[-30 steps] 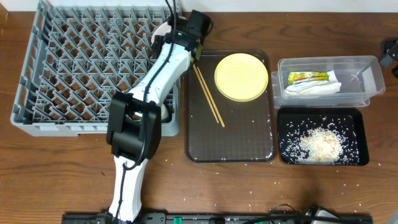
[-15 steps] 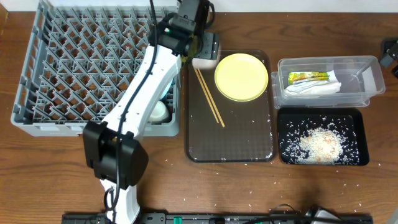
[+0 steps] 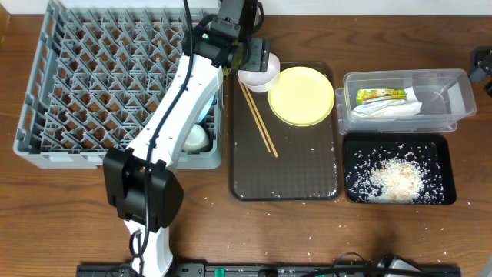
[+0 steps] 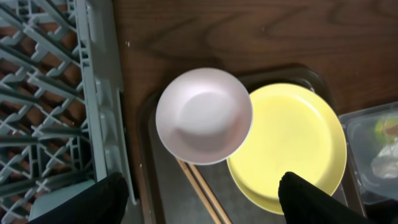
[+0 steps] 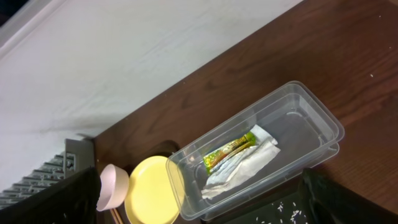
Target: Sort waste into correct bins and load items into the dishwasher
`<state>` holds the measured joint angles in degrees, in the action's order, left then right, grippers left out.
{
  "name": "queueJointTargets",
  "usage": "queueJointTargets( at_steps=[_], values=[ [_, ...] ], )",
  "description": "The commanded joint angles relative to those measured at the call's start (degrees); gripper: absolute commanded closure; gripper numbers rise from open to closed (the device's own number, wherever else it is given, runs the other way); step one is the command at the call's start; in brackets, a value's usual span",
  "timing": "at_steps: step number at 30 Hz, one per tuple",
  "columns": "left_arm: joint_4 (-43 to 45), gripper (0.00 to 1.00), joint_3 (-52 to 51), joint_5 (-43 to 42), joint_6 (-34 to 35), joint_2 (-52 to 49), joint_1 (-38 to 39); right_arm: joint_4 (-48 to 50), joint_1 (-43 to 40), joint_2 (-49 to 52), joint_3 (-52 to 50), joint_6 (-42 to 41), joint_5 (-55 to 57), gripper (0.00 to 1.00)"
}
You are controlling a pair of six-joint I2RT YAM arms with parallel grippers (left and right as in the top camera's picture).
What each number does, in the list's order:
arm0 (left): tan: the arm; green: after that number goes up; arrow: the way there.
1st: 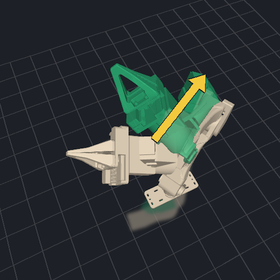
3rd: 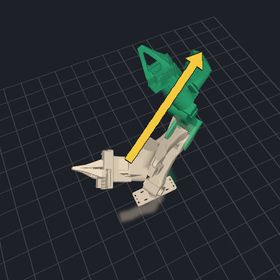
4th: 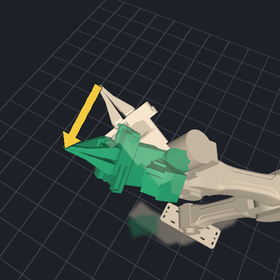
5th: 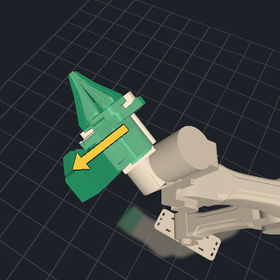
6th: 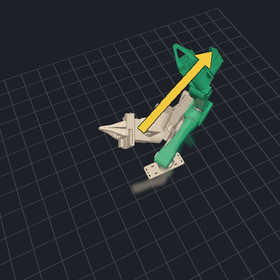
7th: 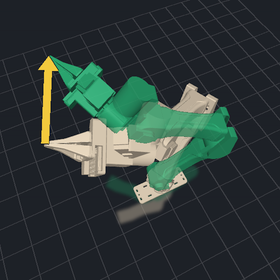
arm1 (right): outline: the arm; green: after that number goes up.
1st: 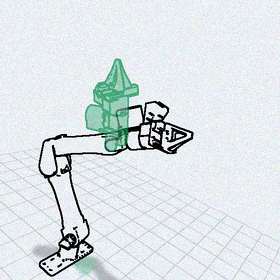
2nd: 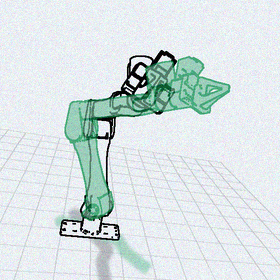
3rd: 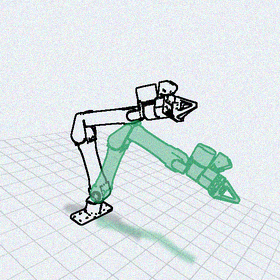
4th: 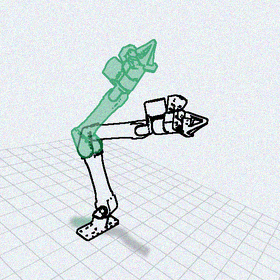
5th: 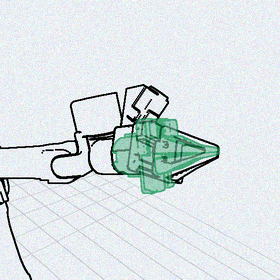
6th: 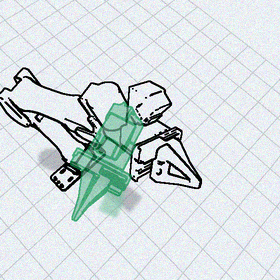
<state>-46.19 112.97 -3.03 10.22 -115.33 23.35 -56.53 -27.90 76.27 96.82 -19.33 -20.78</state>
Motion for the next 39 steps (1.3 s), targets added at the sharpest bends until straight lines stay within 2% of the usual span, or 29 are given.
queueJointTargets(
  at_steps=[1,3,9,13,19,27,33,37,39],
  values=[
    [0.5,0.21,0.5,0.2,2.1,-2.8,-0.2,-0.1,-0.6,0.1,0.8,-0.6,0.0,0.01],
    [0.9,0.21,0.5,-0.9,3.1,-4.5,-0.2,-0.1,-0.6,0.1,0.8,-0.6,0.0,0.01],
    [3.0,0.20,0.5,-1.0,12.1,-9.6,-2.1,-0.1,-0.6,0.1,0.8,-0.6,0.0,0.01],
    [4.4,0.17,0.5,-1.0,15.8,-10.9,-3.8,-0.1,-0.6,0.1,0.8,-0.6,0.0,0.01],
    [4.9,0.18,0.5,-1.3,21.3,-13.0,-4.1,-0.1,-0.6,0.1,0.8,-0.6,0.0,0.01],
    [4.9,0.28,0.5,-2.6,26.5,-16.8,-3.1,-0.1,-0.6,0.1,0.8,-0.6,0.0,0.01],
    [5.0,0.34,0.4,-4.5,27.0,-18.2,-3.0,-0.1,-0.6,0.1,0.8,-0.5,0.0,0.01],
    [5.4,0.44,0.3,-4.5,27.0,-18.4,-2.8,-0.1,-0.6,0.1,0.8,-0.6,0.0,0.01],
    [6.0,0.45,-0.3,-4.5,27.0,-18.4,-2.6,-0.1,-0.6,0.1,0.8,-0.6,0.0,0.01]
  ],
)
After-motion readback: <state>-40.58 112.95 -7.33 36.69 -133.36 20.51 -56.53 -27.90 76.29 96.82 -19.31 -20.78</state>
